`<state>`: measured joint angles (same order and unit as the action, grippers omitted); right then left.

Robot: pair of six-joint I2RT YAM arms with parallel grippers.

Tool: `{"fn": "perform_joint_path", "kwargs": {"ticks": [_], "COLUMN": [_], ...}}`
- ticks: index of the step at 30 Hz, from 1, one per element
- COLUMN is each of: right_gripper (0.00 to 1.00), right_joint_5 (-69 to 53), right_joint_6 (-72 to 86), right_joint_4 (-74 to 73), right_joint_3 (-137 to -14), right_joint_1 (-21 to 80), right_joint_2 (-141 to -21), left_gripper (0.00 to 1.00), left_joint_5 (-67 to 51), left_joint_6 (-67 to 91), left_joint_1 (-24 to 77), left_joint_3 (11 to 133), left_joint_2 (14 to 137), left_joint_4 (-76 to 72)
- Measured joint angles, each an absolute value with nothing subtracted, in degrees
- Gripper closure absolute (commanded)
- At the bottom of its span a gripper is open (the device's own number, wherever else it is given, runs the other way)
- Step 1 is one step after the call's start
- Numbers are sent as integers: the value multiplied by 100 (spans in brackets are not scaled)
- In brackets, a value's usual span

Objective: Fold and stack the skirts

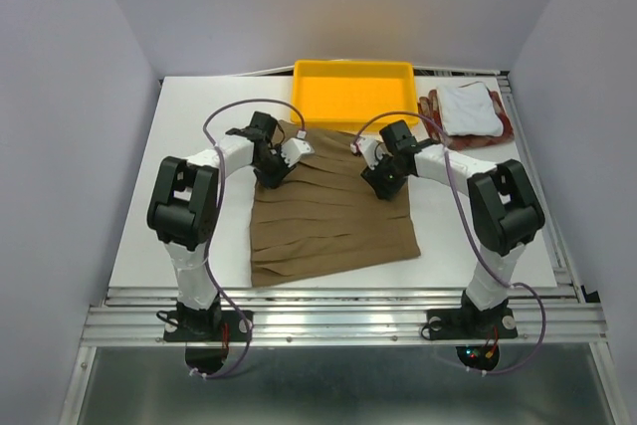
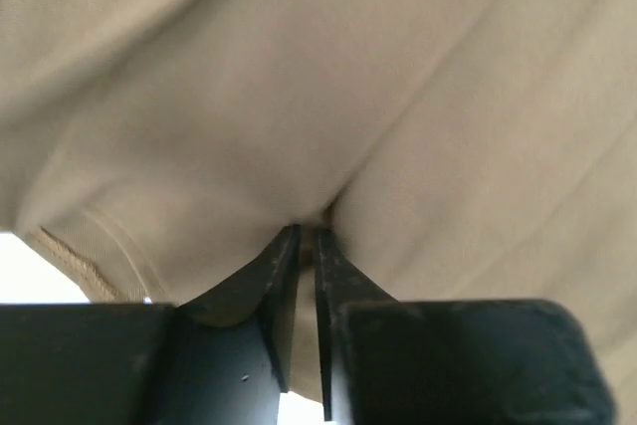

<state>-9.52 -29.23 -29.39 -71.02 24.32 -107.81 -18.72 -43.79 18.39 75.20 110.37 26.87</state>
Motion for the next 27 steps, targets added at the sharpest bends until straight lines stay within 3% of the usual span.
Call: {"fn": "perform_joint_path", "kwargs": {"ticks": [7,10,11,15,20,27], "right_gripper": [56,55,55,54,54,49], "right_joint_5": [-1601,-1850,-1931,-2097,-2016,-1767], "right_joint_6": [-3586,-3645,-3642,-3548,-3481,-3516], "right_joint_4": [-3629,-4101,-4222,-4497,-4237,-4049], "right_joint_3": [-6228,-6208,-6241,-6890,-8145,-8691], "right_joint_1": [2434,2427,2403,2206,1754,1208], "right_joint_2": [-9961,-9828,-9786,-9802,-10200,-11246], "left_gripper": [87,70,60,51,50,48], "left_joint_5": [-2163,-2381,-2502,-2928,-3144,-3144], "left_joint_6": [-5231,-5616,-5690,-5640,-5203,-4912], "left_joint_1": [2001,1979,1918,1605,1433,1466], "left_joint_3": [6206,6294,6536,8162,10130,11354], "left_joint_2": [9935,9734,9743,10086,10982,12606], "left_joint_4": [3616,4327,4635,4915,4477,4132]}}
